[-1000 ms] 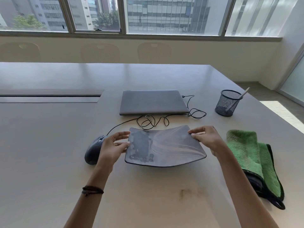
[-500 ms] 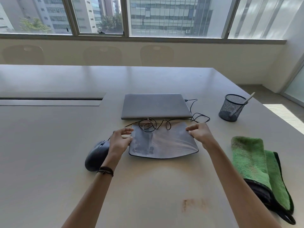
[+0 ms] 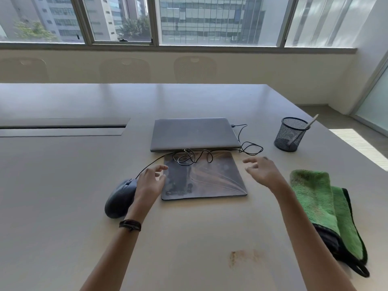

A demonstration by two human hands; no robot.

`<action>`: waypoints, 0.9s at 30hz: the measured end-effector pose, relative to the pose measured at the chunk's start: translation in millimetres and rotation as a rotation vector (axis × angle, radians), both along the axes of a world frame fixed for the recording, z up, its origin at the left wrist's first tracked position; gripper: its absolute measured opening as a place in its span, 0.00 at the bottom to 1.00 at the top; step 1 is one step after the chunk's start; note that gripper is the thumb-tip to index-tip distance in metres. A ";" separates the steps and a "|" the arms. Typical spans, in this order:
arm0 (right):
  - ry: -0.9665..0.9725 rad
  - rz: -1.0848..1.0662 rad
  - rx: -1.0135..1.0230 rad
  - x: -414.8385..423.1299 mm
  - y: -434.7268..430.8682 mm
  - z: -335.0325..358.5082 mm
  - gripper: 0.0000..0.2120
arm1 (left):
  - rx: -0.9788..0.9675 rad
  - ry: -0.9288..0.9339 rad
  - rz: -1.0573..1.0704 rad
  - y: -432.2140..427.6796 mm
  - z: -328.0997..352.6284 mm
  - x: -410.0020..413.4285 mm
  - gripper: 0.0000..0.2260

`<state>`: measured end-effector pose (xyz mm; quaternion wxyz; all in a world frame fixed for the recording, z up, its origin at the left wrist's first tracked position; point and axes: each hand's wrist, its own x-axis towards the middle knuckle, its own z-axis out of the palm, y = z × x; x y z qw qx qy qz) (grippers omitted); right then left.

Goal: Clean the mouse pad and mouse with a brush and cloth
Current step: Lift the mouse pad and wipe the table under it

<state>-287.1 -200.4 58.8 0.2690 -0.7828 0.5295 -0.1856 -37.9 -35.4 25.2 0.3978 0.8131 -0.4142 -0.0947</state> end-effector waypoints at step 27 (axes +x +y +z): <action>0.300 -0.649 0.068 -123.5 43.7 -14.7 0.45 | 0.014 -0.326 -0.068 88.7 -3.1 15.0 0.15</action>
